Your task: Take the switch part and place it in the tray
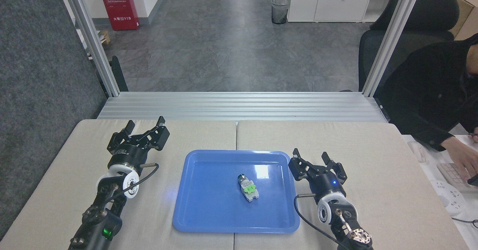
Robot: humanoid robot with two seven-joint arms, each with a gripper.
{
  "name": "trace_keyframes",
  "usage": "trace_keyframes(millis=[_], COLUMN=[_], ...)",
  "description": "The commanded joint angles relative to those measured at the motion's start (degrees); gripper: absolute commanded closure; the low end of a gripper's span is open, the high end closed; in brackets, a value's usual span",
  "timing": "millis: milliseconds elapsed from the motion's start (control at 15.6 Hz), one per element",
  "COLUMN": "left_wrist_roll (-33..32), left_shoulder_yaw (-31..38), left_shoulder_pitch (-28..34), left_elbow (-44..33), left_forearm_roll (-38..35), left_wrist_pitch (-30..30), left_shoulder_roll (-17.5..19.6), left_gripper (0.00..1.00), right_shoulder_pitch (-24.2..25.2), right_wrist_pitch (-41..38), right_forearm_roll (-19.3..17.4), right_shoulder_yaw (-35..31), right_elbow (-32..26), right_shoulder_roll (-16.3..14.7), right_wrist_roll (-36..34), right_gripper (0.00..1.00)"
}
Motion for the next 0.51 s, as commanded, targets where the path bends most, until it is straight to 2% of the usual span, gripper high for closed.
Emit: trace_keyframes(millis=[0,448], left_wrist_roll=[0.0,0.0], left_shoulder_yaw=[0.0,0.0], left_shoulder_pitch=[0.0,0.0], left_elbow=[0.0,0.0], left_forearm_roll=[0.0,0.0], left_wrist_pitch=[0.0,0.0], left_shoulder_roll=[0.0,0.0], left_gripper=[0.00,0.00], right_shoulder_pitch=[-0.3,-0.1], right_wrist_pitch=[0.0,0.1], right_forearm_roll=[-0.3,-0.3], right_shoulder_yaw=[-2.3,-2.3], right_elbow=[0.3,0.3], right_shoulder_roll=[-2.2,-2.2], right_wrist_roll=[-0.1,-0.1], right_gripper=[0.02,0.02])
